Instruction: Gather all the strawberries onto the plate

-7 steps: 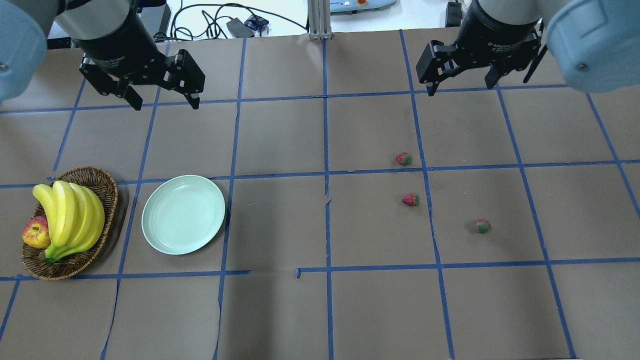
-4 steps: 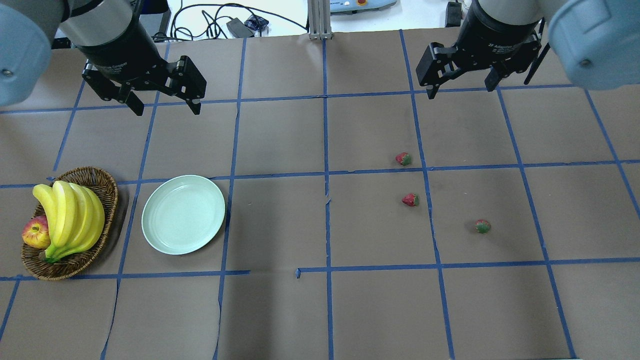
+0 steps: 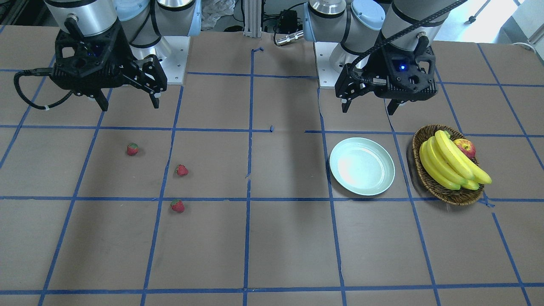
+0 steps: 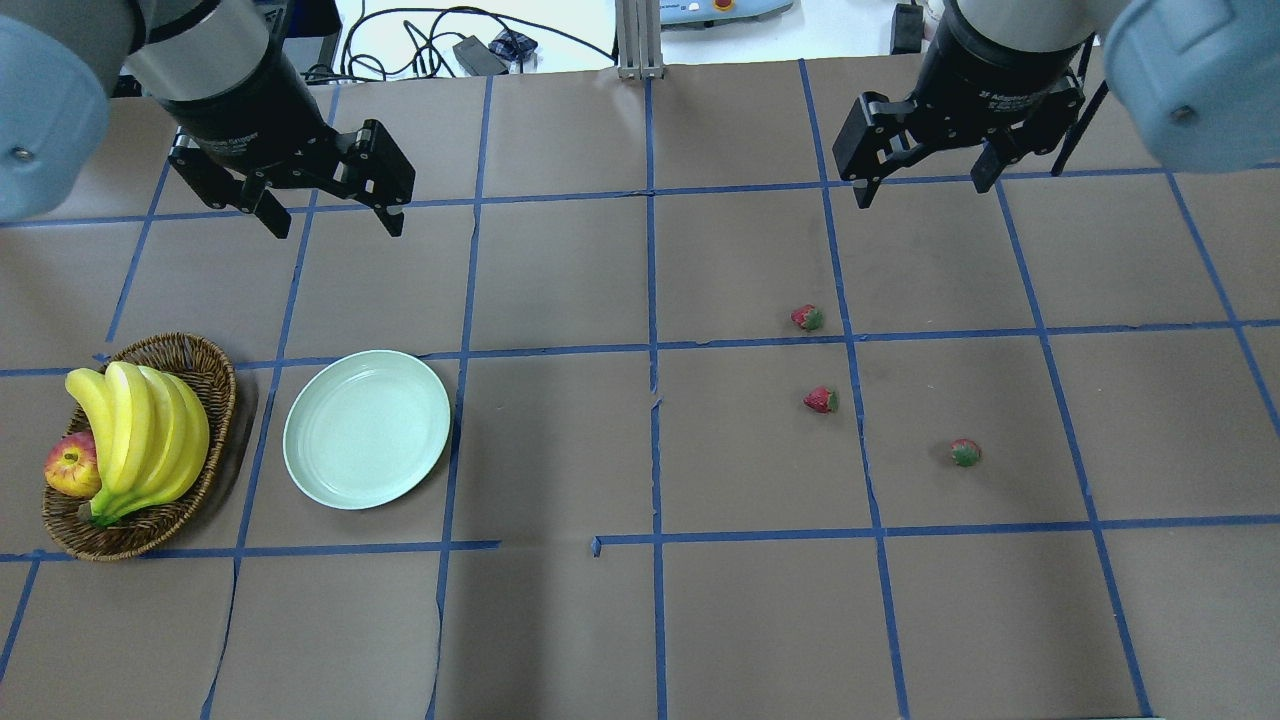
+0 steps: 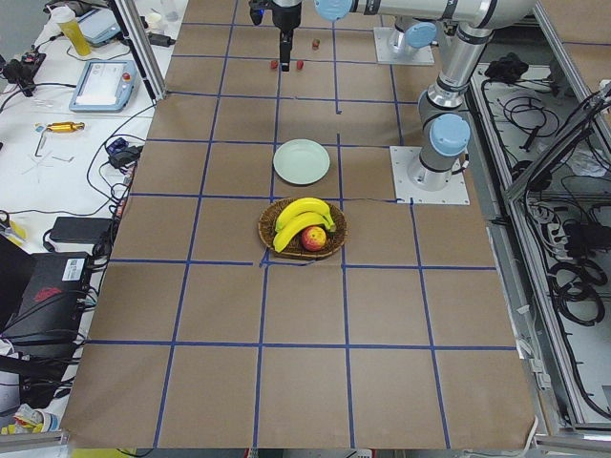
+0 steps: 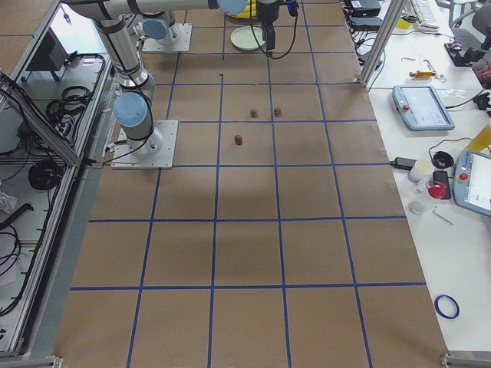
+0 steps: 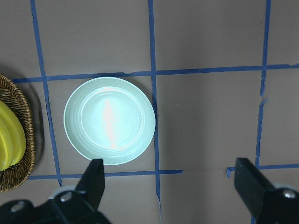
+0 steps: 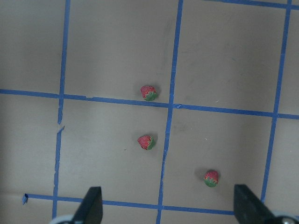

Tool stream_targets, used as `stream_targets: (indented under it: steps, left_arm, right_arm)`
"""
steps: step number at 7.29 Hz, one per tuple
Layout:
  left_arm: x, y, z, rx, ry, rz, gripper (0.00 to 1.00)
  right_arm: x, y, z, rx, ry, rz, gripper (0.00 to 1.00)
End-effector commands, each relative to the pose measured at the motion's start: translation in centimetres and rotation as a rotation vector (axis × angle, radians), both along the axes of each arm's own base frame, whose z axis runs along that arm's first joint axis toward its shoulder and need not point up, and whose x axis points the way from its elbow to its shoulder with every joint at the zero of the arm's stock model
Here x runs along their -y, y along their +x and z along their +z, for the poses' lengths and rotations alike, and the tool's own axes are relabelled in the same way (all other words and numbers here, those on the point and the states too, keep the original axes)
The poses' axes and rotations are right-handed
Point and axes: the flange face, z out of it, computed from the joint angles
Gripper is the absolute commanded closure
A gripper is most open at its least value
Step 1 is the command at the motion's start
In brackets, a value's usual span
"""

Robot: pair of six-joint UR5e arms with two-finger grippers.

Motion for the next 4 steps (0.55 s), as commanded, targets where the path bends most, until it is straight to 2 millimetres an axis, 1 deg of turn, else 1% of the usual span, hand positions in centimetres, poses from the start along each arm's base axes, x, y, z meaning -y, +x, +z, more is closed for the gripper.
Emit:
stream_targets:
  steps: [1,4]
  left_arm:
    - [0.9,0.0,0.05,-0.002,-0.049,0.003,0.0]
    - [0.85,0.03,0.19,0.002,-0.051,0.001,0.0]
  right_arm:
    - [-0.06,0.03,-0.17,-0.003,0.005,0.001,0.0]
    - [-0.13,0.2,-0.38,0.0,0.008,0.003,0.0]
